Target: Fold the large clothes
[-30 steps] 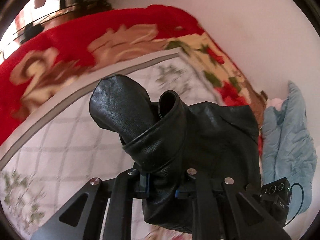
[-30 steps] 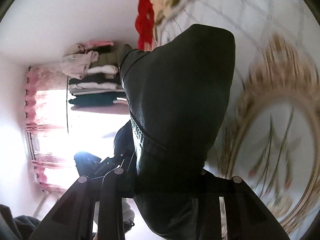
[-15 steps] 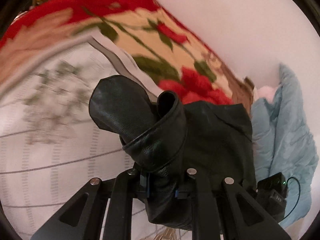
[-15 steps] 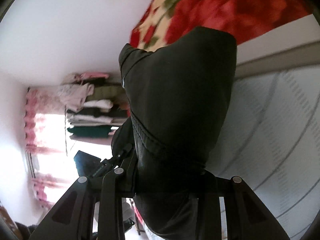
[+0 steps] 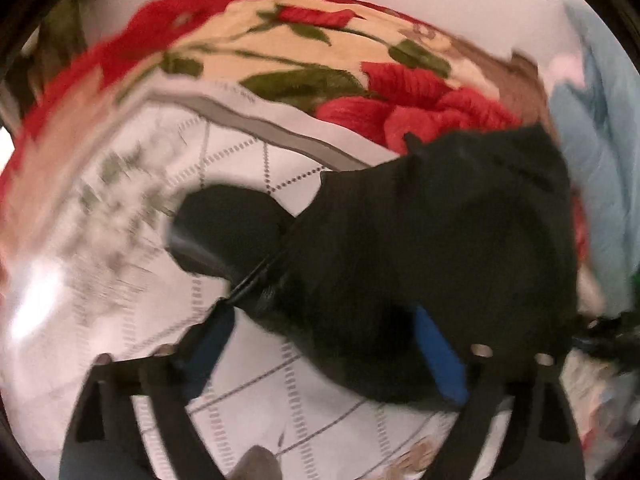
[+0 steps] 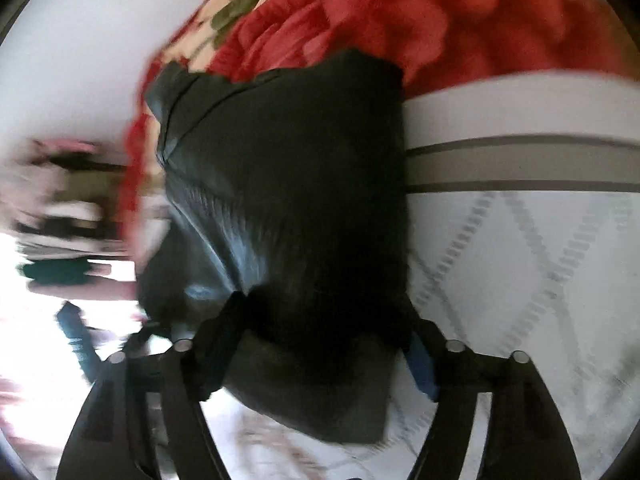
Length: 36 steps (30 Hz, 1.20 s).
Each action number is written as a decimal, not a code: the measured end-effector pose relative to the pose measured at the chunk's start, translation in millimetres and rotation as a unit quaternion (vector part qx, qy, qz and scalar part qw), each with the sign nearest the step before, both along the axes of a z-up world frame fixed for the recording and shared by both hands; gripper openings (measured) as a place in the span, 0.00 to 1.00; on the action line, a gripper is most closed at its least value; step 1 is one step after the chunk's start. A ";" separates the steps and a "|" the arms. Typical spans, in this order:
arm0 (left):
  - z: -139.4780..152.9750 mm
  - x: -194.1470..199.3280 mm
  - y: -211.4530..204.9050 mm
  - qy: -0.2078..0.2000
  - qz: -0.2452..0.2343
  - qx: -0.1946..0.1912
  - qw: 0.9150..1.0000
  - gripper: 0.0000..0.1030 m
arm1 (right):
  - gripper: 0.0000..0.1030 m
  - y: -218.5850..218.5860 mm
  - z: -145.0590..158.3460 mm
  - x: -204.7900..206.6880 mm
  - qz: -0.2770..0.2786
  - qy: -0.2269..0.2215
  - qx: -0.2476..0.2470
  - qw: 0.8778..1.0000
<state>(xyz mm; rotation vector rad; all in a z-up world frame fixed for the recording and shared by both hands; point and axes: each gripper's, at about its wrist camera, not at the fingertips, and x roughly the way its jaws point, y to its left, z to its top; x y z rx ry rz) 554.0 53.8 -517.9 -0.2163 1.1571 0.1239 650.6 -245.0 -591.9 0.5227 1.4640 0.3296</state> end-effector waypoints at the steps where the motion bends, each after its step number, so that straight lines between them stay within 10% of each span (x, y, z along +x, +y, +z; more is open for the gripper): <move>1: 5.1 -3.7 -4.5 0.000 -0.009 0.024 1.000 0.93 | 0.79 6.3 13.1 -8.8 -0.002 -0.010 -0.060 0.998; 11: 77.7 -38.7 -30.3 -0.033 -0.062 0.103 0.992 1.00 | 0.81 47.1 88.3 -90.6 -0.032 -0.051 -0.366 0.929; 22: 163.8 -79.8 -32.2 -0.062 -0.082 0.087 0.991 1.00 | 0.81 64.6 187.4 -155.6 -0.059 -0.083 -0.374 0.922; 36: 337.8 -216.9 -29.9 -0.094 -0.116 0.074 0.986 1.00 | 0.81 90.7 406.1 -322.8 -0.106 -0.166 -0.391 0.899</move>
